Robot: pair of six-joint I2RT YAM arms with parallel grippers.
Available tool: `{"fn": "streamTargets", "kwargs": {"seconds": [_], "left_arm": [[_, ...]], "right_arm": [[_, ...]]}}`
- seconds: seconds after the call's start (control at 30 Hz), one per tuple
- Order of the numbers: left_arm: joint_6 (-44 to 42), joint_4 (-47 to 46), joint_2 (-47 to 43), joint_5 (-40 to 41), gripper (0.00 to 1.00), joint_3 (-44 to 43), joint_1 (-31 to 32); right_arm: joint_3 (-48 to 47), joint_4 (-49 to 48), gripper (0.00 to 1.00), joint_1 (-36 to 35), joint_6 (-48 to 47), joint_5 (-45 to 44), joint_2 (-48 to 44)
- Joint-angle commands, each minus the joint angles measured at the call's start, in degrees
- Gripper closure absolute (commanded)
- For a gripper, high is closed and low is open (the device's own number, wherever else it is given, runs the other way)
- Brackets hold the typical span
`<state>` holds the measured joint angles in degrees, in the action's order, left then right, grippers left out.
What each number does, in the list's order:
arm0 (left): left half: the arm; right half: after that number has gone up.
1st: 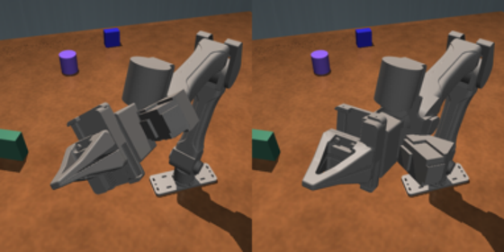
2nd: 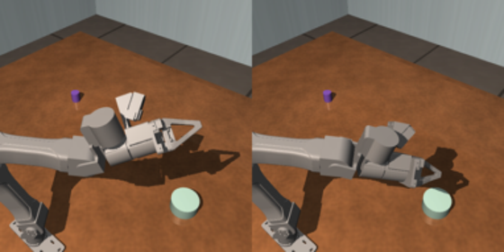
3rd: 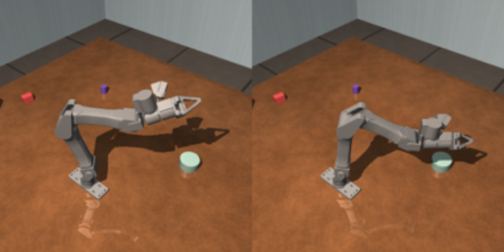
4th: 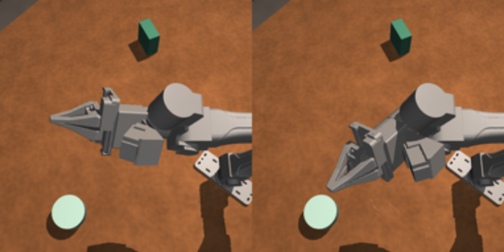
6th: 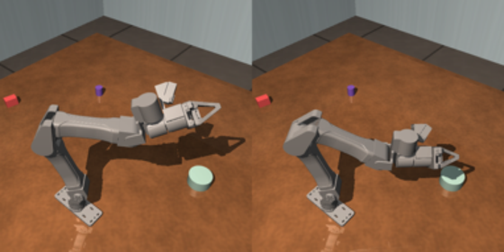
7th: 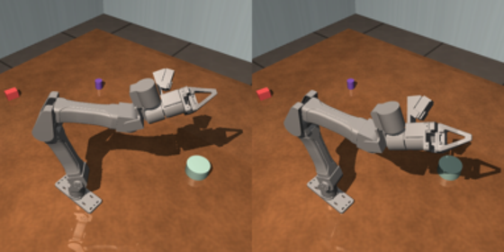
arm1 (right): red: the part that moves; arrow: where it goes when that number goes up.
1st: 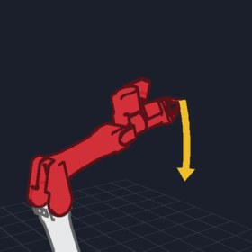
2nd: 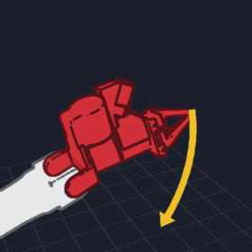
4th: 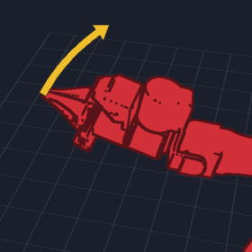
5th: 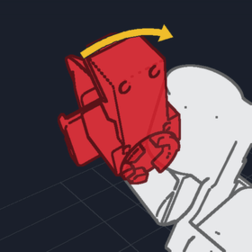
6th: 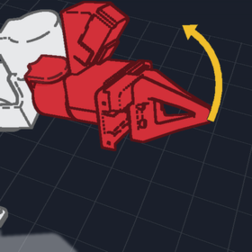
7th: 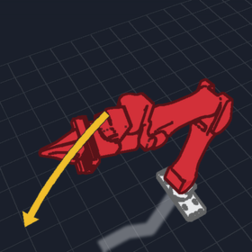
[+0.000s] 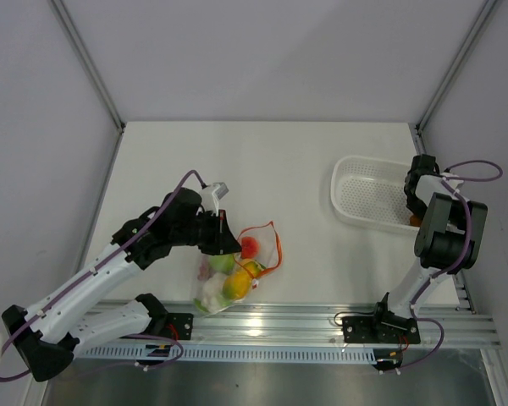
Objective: Place the food in the zip-top bag and seal the zipper
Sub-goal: Pick up the fake fruit from the bin, then place the fake fruit in the zipper food storage bag.
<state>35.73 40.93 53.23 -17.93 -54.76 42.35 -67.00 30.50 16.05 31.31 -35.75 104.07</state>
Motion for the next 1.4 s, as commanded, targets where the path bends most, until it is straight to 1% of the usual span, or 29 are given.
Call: {"fn": "streamTargets", "kwargs": {"seconds": [0.0, 0.03, 0.1, 0.23, 0.33, 0.4, 0.53, 0.57, 0.6, 0.67, 0.7, 0.77, 0.8, 0.83, 0.9, 0.93, 1.0, 1.03, 1.07, 1.1, 1.13, 1.2, 1.23, 1.37], "left_arm": [[-0.31, -1.55, -0.76, -0.79, 1.0, -1.58, -0.42], [-0.31, -1.47, -0.85, -0.87, 1.0, -1.58, -0.34], [-0.04, -1.46, -1.02, -0.87, 0.99, -1.4, -0.42], [0.4, -1.9, -1.29, -1.23, 0.99, -1.05, -0.42], [0.92, -2.17, -1.64, -1.31, 0.99, -0.87, -0.42], [1.28, -2.34, -1.9, -1.31, 0.99, -0.52, -0.34], [1.72, -2.96, -2.61, -0.44, 0.99, 0.18, -0.42], [1.89, -3.05, -2.61, -0.44, 1.0, 0.18, -0.42], [1.98, -3.22, -2.61, -0.44, 0.99, 0.18, -0.42], [2.07, -3.4, -2.61, -0.17, 0.99, -0.08, -0.34], [2.15, -3.31, -2.69, -0.08, 0.99, -0.17, -0.42], [2.16, -3.31, -2.78, 0.35, 0.99, -0.61, -0.34], [2.24, -3.22, -2.87, 0.36, 0.99, -0.61, -0.42], [2.16, -3.05, -3.05, 0.44, 0.99, -0.78, -0.34], [2.16, -2.35, -3.48, 0.79, 0.99, -0.87, -0.42], [2.24, -2.26, -3.83, 0.97, 0.99, -0.52, -0.34], [2.42, -2.08, -4.97, 0.97, 1.0, -0.26, -0.42], [2.42, -1.91, -5.33, 0.88, 0.99, 0.0, -0.42], [2.33, -1.82, -5.77, 0.8, 0.99, 0.18, -0.34], [2.24, -1.73, -6.12, 0.97, 0.99, 0.36, -0.42], [1.9, -1.55, -6.82, 1.06, 0.99, 0.45, -0.34], [1.63, -0.85, -7.35, 1.15, 1.0, 0.09, -0.42], [1.37, -0.41, -8.14, 0.89, 0.99, 0.01, -0.34], [1.28, -0.15, -10.42, 0.8, 0.99, 0.88, -0.42]], "right_arm": [[1.35, -2.64, 0.86, -0.06, -0.72, 2.17, -0.88], [1.35, -2.81, 0.9, -0.23, -0.9, 2.43, -0.89], [1.7, -2.9, 0.92, -0.84, -1.07, 3.14, -2.46], [1.88, -2.29, 0.95, -5.23, -1.51, 2.61, -6.5], [1.35, -1.23, 0.97, -7.87, -2.13, 2.26, -11.16], [0.3, -0.36, 1.0, -10.16, -2.83, 3.22, -14.41], [-1.9, 2.71, 1.0, -15.43, -4.68, 4.63, -19.34], [-2.34, 3.33, 1.0, -18.4, -4.94, 5.07, -20.39], [-2.6, 3.95, 1.0, -19.73, -5.38, 5.68, -21.53], [-3.22, 5.18, 1.0, -22.63, -5.91, 8.84, -25.83], [-3.22, 5.36, 1.0, -26.39, -6.26, 9.72, -27.5], [-3.22, 6.5, 1.0, -30.71, -6.35, 12.79, -32.42], [-3.14, 7.02, 1.0, -35.26, -6.18, 13.85, -33.92], [-3.22, 8.25, 1.0, -37.74, -5.56, 14.65, -36.89], [-3.05, 9.22, 1.0, -43.1, -3.9, 16.58, -39.81], [-2.87, 9.31, 1.0, -48.34, -2.32, 17.72, -41.13], [-2.43, 9.05, 1.0, -54.08, -0.91, 19.74, -44.47], [-2.26, 8.35, 1.0, -59.85, 0.49, 20.36, -45.18], [-1.47, 7.48, 1.0, -62.87, 0.77, 21.06, -45.88], [-0.77, 6.42, 1.0, -65.77, 1.12, 21.85, -45.89], [-0.33, 4.59, 1.0, -71.11, 1.38, 22.03, -45.63], [0.29, 3.87, 1.0, -75.97, 1.82, 21.16, -43.0], [0.29, 3.17, 1.0, -80.0, 2.0, 19.85, -41.94], [0.12, 0.62, 1.0, -87.14, 2.18, 15.89, -37.54]]}}
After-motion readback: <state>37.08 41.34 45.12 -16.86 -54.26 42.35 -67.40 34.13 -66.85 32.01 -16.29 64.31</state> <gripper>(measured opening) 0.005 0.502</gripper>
